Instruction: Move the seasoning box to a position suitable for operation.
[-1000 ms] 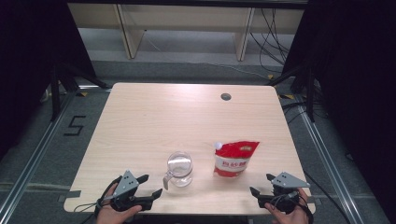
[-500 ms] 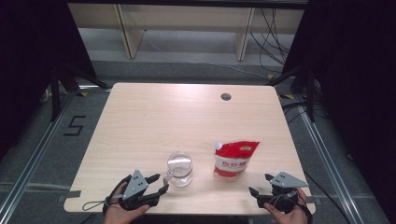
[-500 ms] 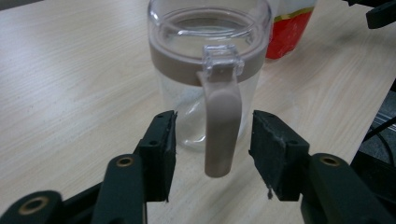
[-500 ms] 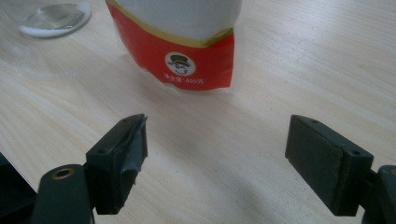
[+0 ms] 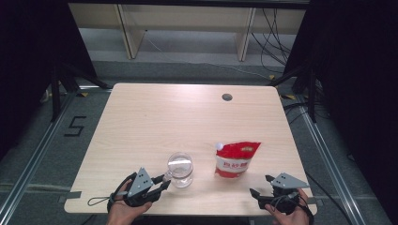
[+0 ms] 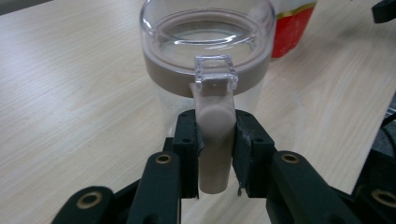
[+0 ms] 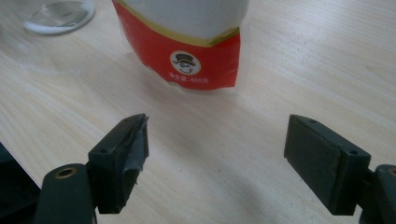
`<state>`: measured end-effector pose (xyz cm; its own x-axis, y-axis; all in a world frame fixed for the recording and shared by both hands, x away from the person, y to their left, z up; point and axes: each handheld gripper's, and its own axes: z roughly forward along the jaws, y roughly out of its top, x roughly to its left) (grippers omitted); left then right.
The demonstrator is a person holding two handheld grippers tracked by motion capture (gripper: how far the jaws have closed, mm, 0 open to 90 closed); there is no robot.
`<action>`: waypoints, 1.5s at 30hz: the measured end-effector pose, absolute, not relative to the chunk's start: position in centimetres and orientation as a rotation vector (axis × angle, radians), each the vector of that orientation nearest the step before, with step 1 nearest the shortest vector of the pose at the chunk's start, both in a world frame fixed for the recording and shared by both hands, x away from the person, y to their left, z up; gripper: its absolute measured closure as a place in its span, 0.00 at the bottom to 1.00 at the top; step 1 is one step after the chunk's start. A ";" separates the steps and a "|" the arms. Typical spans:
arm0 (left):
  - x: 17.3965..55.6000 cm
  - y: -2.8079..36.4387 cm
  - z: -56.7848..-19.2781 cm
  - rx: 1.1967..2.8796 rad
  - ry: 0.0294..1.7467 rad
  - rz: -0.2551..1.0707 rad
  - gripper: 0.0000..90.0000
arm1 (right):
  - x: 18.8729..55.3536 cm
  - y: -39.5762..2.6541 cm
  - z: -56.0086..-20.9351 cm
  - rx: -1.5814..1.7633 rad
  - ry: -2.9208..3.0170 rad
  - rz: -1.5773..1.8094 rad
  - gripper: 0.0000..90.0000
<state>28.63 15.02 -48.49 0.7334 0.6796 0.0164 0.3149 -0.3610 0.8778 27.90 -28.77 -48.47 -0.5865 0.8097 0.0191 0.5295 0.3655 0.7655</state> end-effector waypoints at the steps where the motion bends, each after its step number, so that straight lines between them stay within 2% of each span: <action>1: 28.6 15.0 -48.5 1.963 0.759 0.472 0.80 | 27.9 -28.8 -48.5 1.172 2.271 1.072 0.25; 20: 30.6 17.7 -48.6 1.928 0.922 0.595 0.79 | 27.9 -28.8 -48.5 1.169 2.273 1.072 0.26; 22: 30.9 18.0 -48.7 1.943 0.903 0.598 0.85 | 27.8 -28.7 -48.5 1.182 2.275 1.071 0.26; 28: 31.3 18.1 -48.9 1.934 0.892 0.582 0.87 | 28.1 -28.9 -48.6 1.149 2.295 1.085 0.26; 31: 31.4 18.0 -49.1 1.898 0.896 0.528 1.00 | 28.0 -28.9 -48.6 1.155 2.280 1.075 0.26; 33: 31.3 17.6 -49.0 1.893 0.880 0.506 0.99 | 28.0 -28.9 -48.6 1.152 2.273 1.076 0.26; 38: 31.5 17.8 -49.1 1.901 0.921 0.537 0.84 | 28.1 -28.9 -48.7 1.153 2.288 1.068 0.26; 43: 31.9 18.2 -49.1 1.901 0.927 0.567 0.76 | 28.0 -28.7 -48.6 1.174 2.301 1.072 0.26; 45: 32.1 18.1 -49.2 1.903 0.927 0.566 0.76 | 28.0 -28.8 -48.6 1.171 2.302 1.070 0.26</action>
